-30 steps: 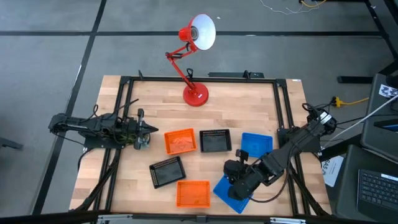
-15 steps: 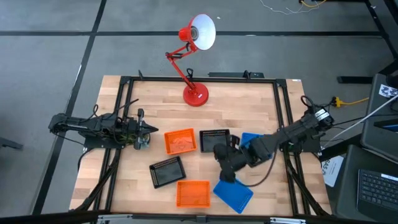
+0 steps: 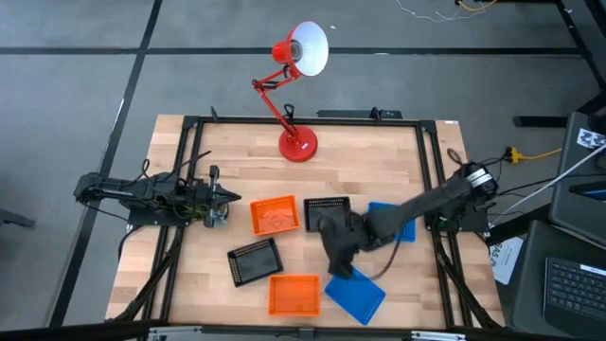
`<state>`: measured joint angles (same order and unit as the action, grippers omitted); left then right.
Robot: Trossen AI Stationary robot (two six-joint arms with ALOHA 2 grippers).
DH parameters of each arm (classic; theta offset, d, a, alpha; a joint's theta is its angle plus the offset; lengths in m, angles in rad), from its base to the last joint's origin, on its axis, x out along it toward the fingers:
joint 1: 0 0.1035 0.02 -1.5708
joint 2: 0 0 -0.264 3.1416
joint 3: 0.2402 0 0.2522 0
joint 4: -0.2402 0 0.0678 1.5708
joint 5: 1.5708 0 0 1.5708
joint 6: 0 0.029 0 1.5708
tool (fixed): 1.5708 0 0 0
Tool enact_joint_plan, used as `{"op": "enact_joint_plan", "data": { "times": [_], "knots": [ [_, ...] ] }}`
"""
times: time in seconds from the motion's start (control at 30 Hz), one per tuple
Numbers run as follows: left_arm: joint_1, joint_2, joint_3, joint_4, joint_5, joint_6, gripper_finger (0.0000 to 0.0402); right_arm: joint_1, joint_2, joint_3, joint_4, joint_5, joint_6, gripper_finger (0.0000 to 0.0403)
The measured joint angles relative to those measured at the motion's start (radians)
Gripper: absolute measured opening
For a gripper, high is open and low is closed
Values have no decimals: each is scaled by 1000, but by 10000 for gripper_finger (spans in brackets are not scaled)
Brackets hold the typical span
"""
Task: Stack baskets by color
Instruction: Stack the left blue bin on the right blue bins
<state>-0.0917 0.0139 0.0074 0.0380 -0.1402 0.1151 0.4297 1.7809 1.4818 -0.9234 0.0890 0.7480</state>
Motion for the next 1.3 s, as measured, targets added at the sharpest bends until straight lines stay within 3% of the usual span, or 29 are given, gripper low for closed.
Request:
{"op": "enact_joint_plan", "data": {
  "times": [0.23,0.37,1.13,1.2,1.3],
  "knots": [
    [0,0,0,0,0,26,2,135,49,-1,-94,-7,303,103],
    [0,0,0,0,0,27,2,181,64,-1,-92,-7,399,103],
    [0,0,0,1,0,19,2,202,211,-1,-126,-31,433,102],
    [0,0,0,1,0,19,2,202,219,-1,-127,-37,430,87],
    [0,0,0,1,0,19,2,202,220,-1,-141,-50,417,27]
  ]
}}
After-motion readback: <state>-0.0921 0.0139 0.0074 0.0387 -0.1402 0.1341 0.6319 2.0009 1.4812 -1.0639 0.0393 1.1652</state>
